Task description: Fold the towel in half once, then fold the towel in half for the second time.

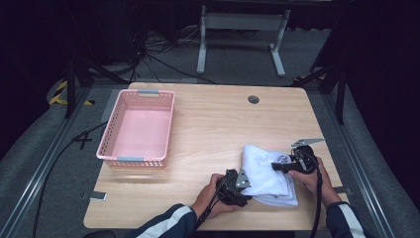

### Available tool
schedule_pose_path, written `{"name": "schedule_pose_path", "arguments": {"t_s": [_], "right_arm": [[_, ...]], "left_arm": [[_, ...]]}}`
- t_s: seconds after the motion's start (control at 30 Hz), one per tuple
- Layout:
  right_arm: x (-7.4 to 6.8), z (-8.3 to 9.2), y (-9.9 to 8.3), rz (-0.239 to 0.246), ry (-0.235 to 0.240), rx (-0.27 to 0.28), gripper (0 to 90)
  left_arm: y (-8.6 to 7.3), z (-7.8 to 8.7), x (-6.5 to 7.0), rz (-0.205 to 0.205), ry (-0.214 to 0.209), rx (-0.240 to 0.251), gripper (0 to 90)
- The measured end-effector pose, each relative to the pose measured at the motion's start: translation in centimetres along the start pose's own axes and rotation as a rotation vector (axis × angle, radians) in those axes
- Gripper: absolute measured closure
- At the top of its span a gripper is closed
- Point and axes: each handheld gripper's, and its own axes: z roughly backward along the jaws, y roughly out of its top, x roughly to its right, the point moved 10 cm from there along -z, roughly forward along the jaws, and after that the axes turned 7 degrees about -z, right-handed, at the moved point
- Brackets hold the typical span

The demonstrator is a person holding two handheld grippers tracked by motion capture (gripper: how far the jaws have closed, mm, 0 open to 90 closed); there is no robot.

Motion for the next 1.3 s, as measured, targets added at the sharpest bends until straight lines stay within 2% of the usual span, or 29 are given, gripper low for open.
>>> {"name": "schedule_pose_path", "arguments": {"t_s": [0.03, 0.1, 0.13, 0.17, 0.23, 0.27, 0.37, 0.43, 0.47, 0.5, 0.53, 0.57, 0.6, 0.67, 0.77, 0.87, 0.93, 0.97, 1.0, 1.03, 1.07, 1.1, 1.13, 1.17, 1.23, 1.27, 1.3], "right_arm": [[0.0, 0.1, -0.1, -0.01, 0.014, 0.002, 44.6], [-0.2, 0.2, -0.2, -0.03, 0.047, 0.009, 50.3], [-0.2, 0.4, -0.1, -0.019, 0.049, 0.012, 53.9], [-0.4, 0.6, 0.2, -0.006, 0.049, 0.019, 56.8], [-0.7, 0.7, 0.4, 0.0, 0.056, 0.027, 57.8], [-1.2, 0.7, 0.8, 0.024, 0.049, 0.03, 58.4], [-3.4, 1.0, 2.2, 0.07, 0.057, 0.067, 59.1], [-4.8, 1.1, 3.6, 0.078, 0.077, 0.104, 59.1], [-6.2, 1.0, 5.2, 0.093, 0.097, 0.126, 59.0], [-6.2, 1.0, 5.2, 0.093, 0.097, 0.126, 59.0], [-7.9, 0.7, 6.9, 0.123, 0.116, 0.152, 59.0], [-7.9, 0.7, 6.9, 0.123, 0.116, 0.152, 59.0], [-8.5, 0.5, 7.5, 0.138, 0.118, 0.161, 59.0], [-10.6, -0.1, 9.8, 0.162, 0.137, 0.185, 59.0], [-13.0, -0.9, 12.5, 0.198, 0.154, 0.206, 59.0], [-15.3, -1.9, 14.9, 0.228, 0.181, 0.217, 59.0], [-17.0, -2.6, 16.6, 0.249, 0.201, 0.225, 59.0], [-17.7, -2.8, 17.1, 0.246, 0.219, 0.225, 59.0], [-17.7, -2.8, 17.1, 0.246, 0.219, 0.225, 59.0], [-19.7, -3.8, 19.0, 0.272, 0.246, 0.233, 58.9], [-20.4, -4.1, 19.6, 0.281, 0.255, 0.231, 58.9], [-20.4, -4.1, 19.6, 0.281, 0.255, 0.231, 58.9], [-22.2, -4.9, 20.8, 0.293, 0.271, 0.231, 58.8], [-22.8, -5.2, 21.2, 0.302, 0.272, 0.233, 58.8], [-24.4, -6.1, 22.1, 0.316, 0.278, 0.228, 58.8], [-25.2, -6.7, 22.6, 0.329, 0.281, 0.231, 58.8], [-26.1, -7.3, 23.0, 0.329, 0.286, 0.225, 58.8]], "left_arm": [[0.0, 0.1, -0.1, 0.016, -0.001, 0.0, 60.5], [-0.1, 0.2, -0.2, 0.007, -0.006, -0.004, 66.4], [-0.3, 0.7, -0.6, 0.001, 0.0, -0.014, 67.9], [-0.3, 1.1, -0.8, 0.012, 0.006, -0.009, 69.3], [-0.6, 1.6, -1.0, -0.001, 0.016, -0.02, 70.8], [-0.6, 2.0, -1.2, -0.016, 0.031, -0.016, 70.8], [-0.9, 4.1, -2.4, -0.018, 0.069, 0.0, 71.5], [-1.2, 5.9, -3.1, 0.014, 0.098, 0.031, 71.5], [-1.7, 7.7, -3.9, 0.032, 0.131, 0.046, 71.4], [-1.7, 7.7, -3.9, 0.032, 0.131, 0.046, 71.4], [-2.1, 9.2, -4.5, 0.057, 0.174, 0.068, 71.4], [-2.1, 9.2, -4.5, 0.057, 0.174, 0.068, 71.5], [-2.4, 10.3, -5.0, 0.073, 0.192, 0.081, 71.5], [-2.8, 12.0, -6.0, 0.088, 0.241, 0.099, 71.5], [-3.8, 14.7, -7.7, 0.111, 0.32, 0.122, 71.6], [-4.7, 17.3, -9.2, 0.152, 0.41, 0.146, 71.6], [-5.2, 18.6, -9.9, 0.161, 0.451, 0.156, 71.7], [-5.9, 19.9, -10.6, 0.165, 0.493, 0.146, 71.7], [-5.9, 19.9, -10.6, 0.165, 0.493, 0.146, 71.8], [-6.8, 21.6, -11.4, 0.208, 0.533, 0.173, 71.8], [-6.8, 21.6, -11.4, 0.208, 0.533, 0.173, 71.9], [-7.2, 22.3, -11.7, 0.222, 0.547, 0.179, 71.9], [-7.9, 23.6, -12.1, 0.254, 0.581, 0.19, 71.8], [-8.3, 24.1, -12.3, 0.271, 0.587, 0.198, 71.9], [-9.3, 25.7, -12.9, 0.285, 0.631, 0.197, 71.9], [-9.3, 25.7, -12.9, 0.285, 0.631, 0.197, 71.9], [-10.4, 27.1, -13.4, 0.312, 0.658, 0.2, 71.9]]}}
